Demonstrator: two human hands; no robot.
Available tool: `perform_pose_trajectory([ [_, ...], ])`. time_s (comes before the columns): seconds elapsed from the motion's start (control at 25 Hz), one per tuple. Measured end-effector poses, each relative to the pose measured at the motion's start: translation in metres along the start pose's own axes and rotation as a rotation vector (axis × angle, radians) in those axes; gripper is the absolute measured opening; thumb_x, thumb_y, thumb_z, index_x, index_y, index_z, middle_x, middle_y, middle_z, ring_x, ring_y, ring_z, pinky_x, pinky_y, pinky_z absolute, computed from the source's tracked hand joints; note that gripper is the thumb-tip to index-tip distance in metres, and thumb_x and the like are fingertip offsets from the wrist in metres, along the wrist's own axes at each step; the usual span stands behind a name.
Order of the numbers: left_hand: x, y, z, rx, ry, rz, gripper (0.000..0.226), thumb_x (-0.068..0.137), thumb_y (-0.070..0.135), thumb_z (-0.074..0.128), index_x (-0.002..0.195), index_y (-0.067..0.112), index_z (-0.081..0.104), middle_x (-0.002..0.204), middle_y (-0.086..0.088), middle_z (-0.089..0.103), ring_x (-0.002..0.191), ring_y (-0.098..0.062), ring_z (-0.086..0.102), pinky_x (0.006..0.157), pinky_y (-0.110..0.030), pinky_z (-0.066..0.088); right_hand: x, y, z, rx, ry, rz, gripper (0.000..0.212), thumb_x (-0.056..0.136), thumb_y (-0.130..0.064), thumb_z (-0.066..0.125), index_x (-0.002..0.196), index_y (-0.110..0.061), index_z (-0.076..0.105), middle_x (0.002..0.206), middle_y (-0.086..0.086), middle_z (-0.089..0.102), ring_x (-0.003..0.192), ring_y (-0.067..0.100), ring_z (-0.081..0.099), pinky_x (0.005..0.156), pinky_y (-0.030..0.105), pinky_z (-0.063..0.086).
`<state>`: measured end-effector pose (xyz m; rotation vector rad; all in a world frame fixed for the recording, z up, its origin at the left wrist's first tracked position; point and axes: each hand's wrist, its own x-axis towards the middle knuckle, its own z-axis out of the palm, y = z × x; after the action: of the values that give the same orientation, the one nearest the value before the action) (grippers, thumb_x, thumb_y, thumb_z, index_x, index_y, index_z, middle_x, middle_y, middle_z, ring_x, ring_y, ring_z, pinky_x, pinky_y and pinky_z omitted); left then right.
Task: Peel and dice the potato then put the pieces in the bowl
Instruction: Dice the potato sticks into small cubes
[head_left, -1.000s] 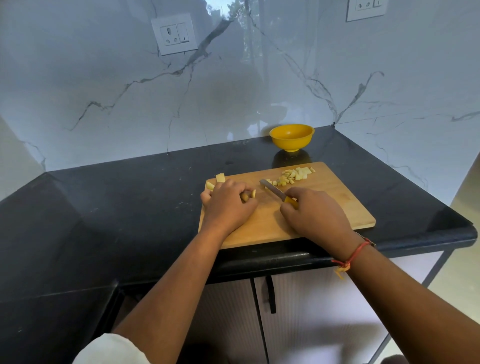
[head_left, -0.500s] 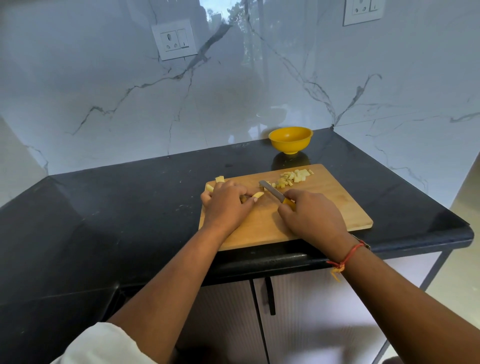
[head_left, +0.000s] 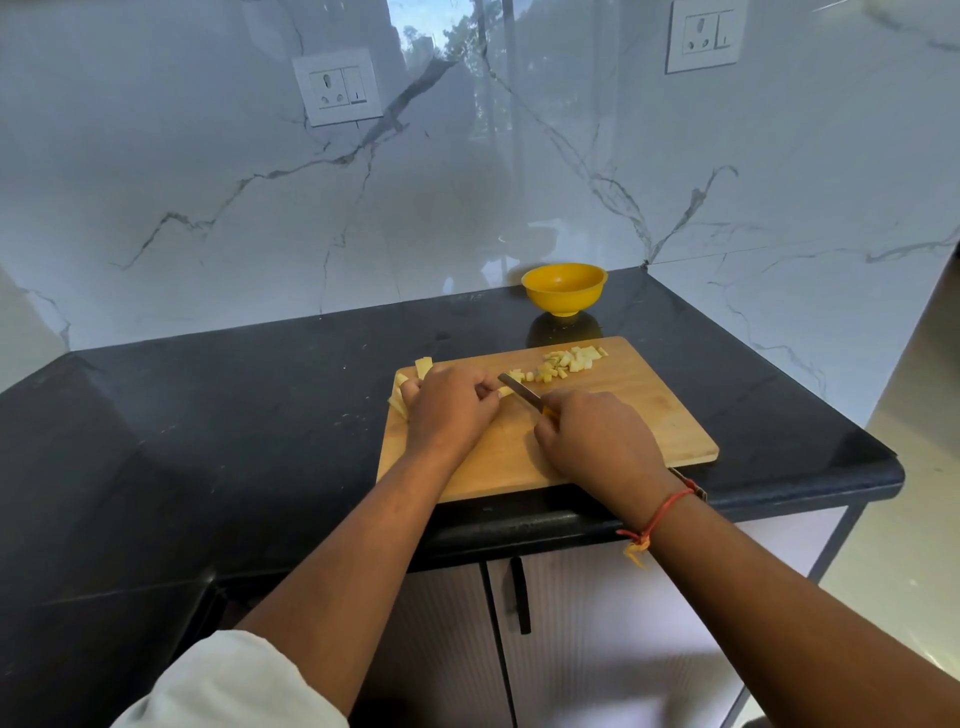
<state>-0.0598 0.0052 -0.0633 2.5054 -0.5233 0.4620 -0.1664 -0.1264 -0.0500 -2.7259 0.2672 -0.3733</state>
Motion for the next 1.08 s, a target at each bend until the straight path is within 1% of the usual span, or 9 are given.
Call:
perform_pose_trajectory([
  [0.2, 0.003, -0.004, 0.003, -0.033, -0.006, 0.019, 0.011, 0.093, 0.034, 0.067, 0.086, 0.036, 0.076, 0.088, 0.018, 0.07, 0.1, -0.009, 0.058, 0.098, -0.045, 0.028, 0.007, -0.007, 0.002, -0.046, -0.055, 0.052, 0.033, 0.101, -0.035, 0.046, 0.13, -0.031, 0.063, 0.084, -0.005, 0.057, 0.074, 0.011, 0.057, 0.067, 0.029, 0.053],
  [0.32, 0.004, -0.005, 0.004, -0.033, -0.014, 0.009, 0.011, 0.092, 0.037, 0.067, 0.085, 0.035, 0.076, 0.088, 0.017, 0.07, 0.102, -0.01, 0.058, 0.098, -0.046, 0.028, 0.016, -0.013, 0.004, -0.095, -0.102, 0.064, 0.031, 0.101, -0.029, 0.046, 0.127, -0.026, 0.063, 0.092, 0.0, 0.06, 0.082, 0.017, 0.059, 0.078, 0.035, 0.057],
  [0.48, 0.003, -0.004, 0.005, -0.037, 0.001, -0.001, 0.014, 0.091, 0.038, 0.067, 0.081, 0.032, 0.076, 0.086, 0.016, 0.07, 0.107, -0.014, 0.056, 0.096, -0.044, 0.029, 0.01, -0.015, 0.002, -0.146, -0.144, 0.05, 0.034, 0.101, -0.024, 0.047, 0.134, -0.028, 0.057, 0.105, 0.003, 0.062, 0.095, 0.02, 0.062, 0.087, 0.039, 0.056],
  [0.56, 0.002, -0.004, 0.004, -0.036, 0.008, 0.0, 0.014, 0.091, 0.037, 0.067, 0.082, 0.033, 0.076, 0.088, 0.016, 0.071, 0.11, -0.015, 0.055, 0.096, -0.044, 0.029, 0.001, -0.014, -0.003, -0.166, -0.164, 0.032, 0.034, 0.102, -0.022, 0.048, 0.134, -0.027, 0.057, 0.094, -0.001, 0.056, 0.091, 0.019, 0.061, 0.084, 0.037, 0.056],
  [0.68, 0.002, -0.004, 0.004, -0.042, 0.001, -0.006, 0.012, 0.091, 0.036, 0.067, 0.084, 0.034, 0.076, 0.09, 0.017, 0.071, 0.111, -0.016, 0.055, 0.098, -0.045, 0.03, -0.01, -0.009, -0.011, -0.241, -0.167, -0.005, 0.034, 0.103, -0.021, 0.046, 0.135, -0.027, 0.055, 0.079, -0.005, 0.044, 0.078, 0.015, 0.052, 0.071, 0.032, 0.049],
  [0.76, 0.002, -0.004, 0.004, -0.046, 0.003, -0.001, 0.012, 0.092, 0.035, 0.067, 0.084, 0.034, 0.076, 0.09, 0.017, 0.071, 0.11, -0.015, 0.056, 0.099, -0.045, 0.03, -0.014, -0.008, -0.014, -0.287, -0.134, -0.026, 0.035, 0.104, -0.021, 0.045, 0.137, -0.03, 0.051, 0.081, -0.005, 0.047, 0.078, 0.015, 0.05, 0.067, 0.031, 0.045],
  [0.88, 0.0, -0.002, 0.002, -0.012, 0.006, 0.014, 0.013, 0.094, 0.032, 0.064, 0.093, 0.032, 0.077, 0.097, 0.014, 0.072, 0.113, -0.016, 0.055, 0.1, -0.045, 0.032, -0.009, -0.005, -0.014, -0.296, -0.07, -0.02, 0.044, 0.104, -0.021, 0.041, 0.145, -0.037, 0.044, 0.105, 0.001, 0.062, 0.085, 0.019, 0.057, 0.065, 0.032, 0.046],
  [0.92, -0.001, -0.001, 0.001, 0.0, 0.003, 0.021, 0.014, 0.095, 0.03, 0.063, 0.095, 0.031, 0.077, 0.098, 0.013, 0.072, 0.114, -0.016, 0.054, 0.101, -0.045, 0.032, -0.006, -0.003, -0.014, -0.274, -0.055, -0.01, 0.046, 0.104, -0.023, 0.04, 0.146, -0.04, 0.043, 0.106, 0.001, 0.063, 0.087, 0.019, 0.059, 0.065, 0.032, 0.048],
  [1.08, 0.0, -0.002, 0.002, -0.04, 0.002, 0.022, 0.014, 0.096, 0.028, 0.063, 0.096, 0.031, 0.077, 0.098, 0.012, 0.073, 0.11, -0.014, 0.055, 0.1, -0.043, 0.033, 0.002, -0.002, -0.015, -0.134, -0.036, 0.005, 0.04, 0.101, -0.035, 0.043, 0.139, -0.04, 0.055, 0.084, -0.004, 0.058, 0.075, 0.014, 0.059, 0.066, 0.031, 0.056],
])
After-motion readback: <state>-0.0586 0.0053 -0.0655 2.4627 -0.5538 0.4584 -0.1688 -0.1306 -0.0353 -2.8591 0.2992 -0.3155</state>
